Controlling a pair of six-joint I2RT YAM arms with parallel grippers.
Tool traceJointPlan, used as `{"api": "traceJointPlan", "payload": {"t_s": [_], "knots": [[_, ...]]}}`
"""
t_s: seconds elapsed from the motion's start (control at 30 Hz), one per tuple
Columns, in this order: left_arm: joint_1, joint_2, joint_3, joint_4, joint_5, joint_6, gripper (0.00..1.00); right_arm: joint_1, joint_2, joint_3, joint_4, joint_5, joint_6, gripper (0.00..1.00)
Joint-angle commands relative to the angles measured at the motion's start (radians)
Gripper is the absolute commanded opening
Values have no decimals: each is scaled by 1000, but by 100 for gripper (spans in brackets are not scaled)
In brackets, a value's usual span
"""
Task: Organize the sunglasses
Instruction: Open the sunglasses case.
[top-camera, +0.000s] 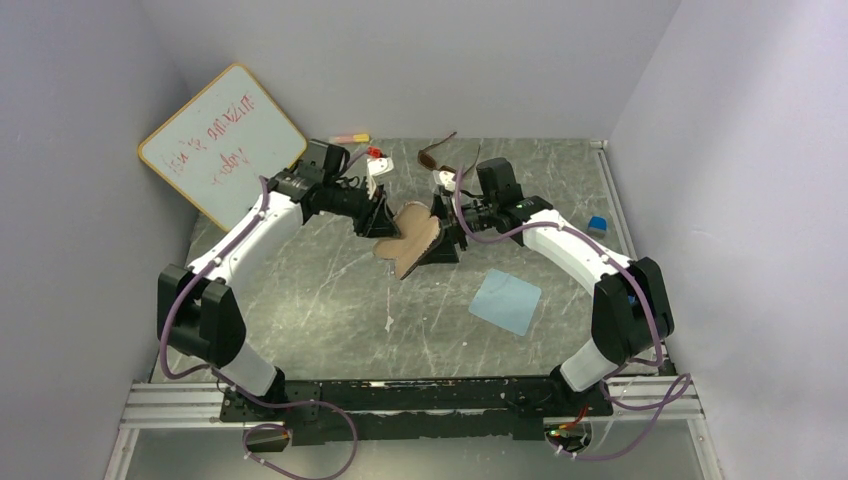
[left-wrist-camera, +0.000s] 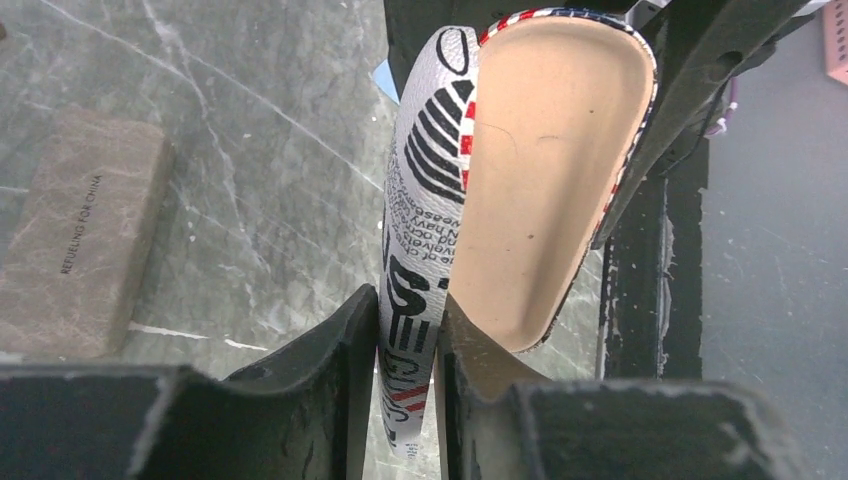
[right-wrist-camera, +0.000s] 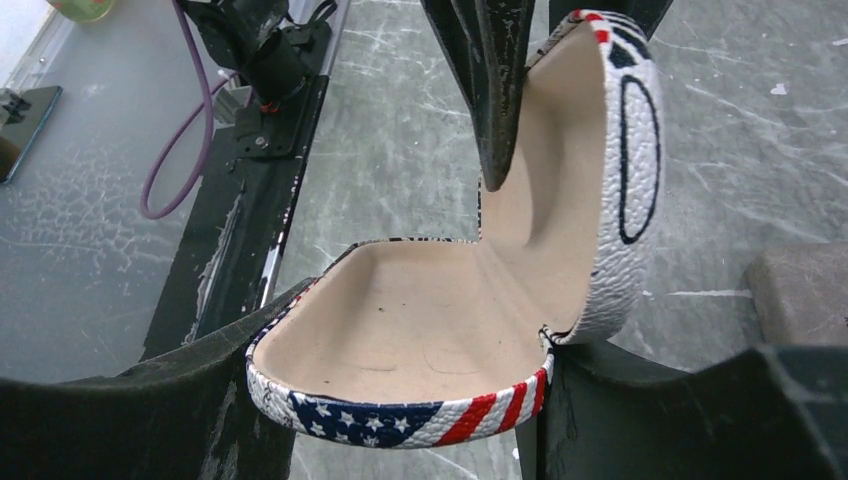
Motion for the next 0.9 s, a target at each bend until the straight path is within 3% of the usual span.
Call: {"api": "traceJointPlan", "payload": {"t_s": [0.0, 0.03, 0.1, 0.3, 0.33, 0.37, 0.57, 0.87], "knots": [[-18, -50, -17, 57, -73, -19, 28, 2, -8, 5, 55, -31, -3, 0], [-20, -52, -17, 60, -83, -19, 26, 2, -8, 6, 55, -27, -4, 1], [-26, -52, -13, 59, -106, -20, 23, 2, -6, 8, 46, -14, -11, 13], [-38, -56, -7, 66, -179, -23, 16, -12, -4, 23, 10, 24, -22, 77], [-41, -57, -6, 64, -191, -20, 16, -14, -5, 31, -11, 40, -37, 93], [-46, -57, -4, 61, -207, -15, 16, -14, -8, 41, -43, 63, -59, 99], [-78, -64, 10, 58, -320, 16, 16, -40, -26, 85, -276, 222, -222, 100], [-191, -50, 4, 99, -566, 87, 16, -233, -161, -42, -163, 377, -120, 100]]}}
